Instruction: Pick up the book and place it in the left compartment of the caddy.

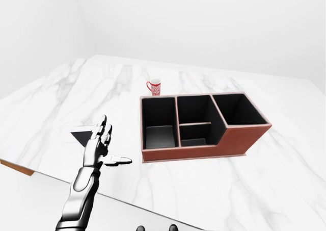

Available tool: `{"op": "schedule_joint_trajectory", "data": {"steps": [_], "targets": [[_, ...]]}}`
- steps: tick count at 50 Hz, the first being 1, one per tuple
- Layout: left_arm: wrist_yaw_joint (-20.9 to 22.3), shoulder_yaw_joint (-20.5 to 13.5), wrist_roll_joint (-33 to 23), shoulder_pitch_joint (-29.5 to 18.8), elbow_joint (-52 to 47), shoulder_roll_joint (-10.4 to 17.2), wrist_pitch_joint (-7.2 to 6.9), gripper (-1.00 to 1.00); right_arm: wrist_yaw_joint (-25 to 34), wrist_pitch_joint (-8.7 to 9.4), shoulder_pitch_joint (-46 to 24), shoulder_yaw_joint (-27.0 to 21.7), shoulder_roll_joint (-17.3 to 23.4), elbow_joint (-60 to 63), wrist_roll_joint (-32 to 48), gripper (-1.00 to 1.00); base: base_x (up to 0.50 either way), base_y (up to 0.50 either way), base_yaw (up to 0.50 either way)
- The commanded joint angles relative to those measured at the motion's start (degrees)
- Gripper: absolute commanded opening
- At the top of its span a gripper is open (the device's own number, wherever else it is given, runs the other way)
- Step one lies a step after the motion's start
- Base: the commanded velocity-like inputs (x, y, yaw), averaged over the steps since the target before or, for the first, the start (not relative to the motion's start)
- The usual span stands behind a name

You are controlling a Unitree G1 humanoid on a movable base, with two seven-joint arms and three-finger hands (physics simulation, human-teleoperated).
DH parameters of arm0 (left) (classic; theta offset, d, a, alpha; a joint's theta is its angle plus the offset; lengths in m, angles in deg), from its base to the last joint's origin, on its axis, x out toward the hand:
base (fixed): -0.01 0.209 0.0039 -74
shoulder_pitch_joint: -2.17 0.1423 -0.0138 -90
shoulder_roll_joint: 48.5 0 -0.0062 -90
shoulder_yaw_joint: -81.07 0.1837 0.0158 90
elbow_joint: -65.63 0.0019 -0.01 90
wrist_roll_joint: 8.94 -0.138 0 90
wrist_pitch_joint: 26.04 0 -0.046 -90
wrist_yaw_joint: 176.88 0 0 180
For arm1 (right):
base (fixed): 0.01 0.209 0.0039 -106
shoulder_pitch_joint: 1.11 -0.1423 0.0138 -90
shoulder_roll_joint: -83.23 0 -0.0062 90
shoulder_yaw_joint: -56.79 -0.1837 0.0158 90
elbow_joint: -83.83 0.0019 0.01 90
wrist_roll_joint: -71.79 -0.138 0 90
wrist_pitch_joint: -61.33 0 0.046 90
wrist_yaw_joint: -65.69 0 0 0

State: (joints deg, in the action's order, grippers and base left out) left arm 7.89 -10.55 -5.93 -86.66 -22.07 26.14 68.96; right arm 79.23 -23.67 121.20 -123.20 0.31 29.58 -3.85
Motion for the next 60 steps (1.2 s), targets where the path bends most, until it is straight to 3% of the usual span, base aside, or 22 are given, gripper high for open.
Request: {"op": "schedule_joint_trajectory", "data": {"steps": [1,21,40,45,53,55,57,59,60], "targets": [[-0.2,0.4,0.0,1.4,-3.1,-0.2,0.0,1.0,0.5,0.0,-0.1,0.0,0.0,0.2,0.7,1.0,0.22,0.07,0.0],[-0.2,0.3,-0.1,1.0,-2.7,-0.1,0.0,1.0,0.6,0.0,-0.3,0.0,-0.3,0.2,0.7,1.0,0.21,0.06,0.0],[-1.2,0.4,-2.0,2.1,-4.6,-0.2,0.0,1.0,1.2,0.0,-0.7,0.0,-0.7,0.1,1.6,1.0,0.0,0.0,0.0],[-3.3,-0.2,-4.4,1.6,-5.3,0.0,0.0,1.0,2.0,0.0,-1.5,0.0,-1.6,0.6,3.1,1.0,0.0,0.0,0.0],[-7.7,-0.5,-14.8,1.8,-11.9,0.8,0.0,1.0,1.3,0.0,-1.4,0.0,-0.9,0.5,2.7,1.0,0.0,0.0,0.0],[-7.7,-0.5,-14.9,1.9,-12.1,0.7,0.0,1.0,1.3,0.0,-1.4,0.0,-0.9,0.5,2.7,1.0,0.0,0.0,0.0],[-10.3,-0.2,-21.2,2.1,-14.6,0.7,0.0,1.0,1.4,0.0,-1.4,0.0,-1.0,0.5,2.8,1.0,0.0,0.0,0.0],[-10.3,0.1,-21.7,2.3,-15.4,0.6,0.0,1.0,1.0,0.0,-1.0,0.0,-0.8,0.6,1.8,1.0,0.0,0.0,0.0],[-12.9,-0.2,-26.1,1.9,-15.6,0.5,0.0,1.0,1.1,0.0,-1.0,0.0,-0.8,0.5,2.0,1.0,0.0,0.0,0.0]]}}
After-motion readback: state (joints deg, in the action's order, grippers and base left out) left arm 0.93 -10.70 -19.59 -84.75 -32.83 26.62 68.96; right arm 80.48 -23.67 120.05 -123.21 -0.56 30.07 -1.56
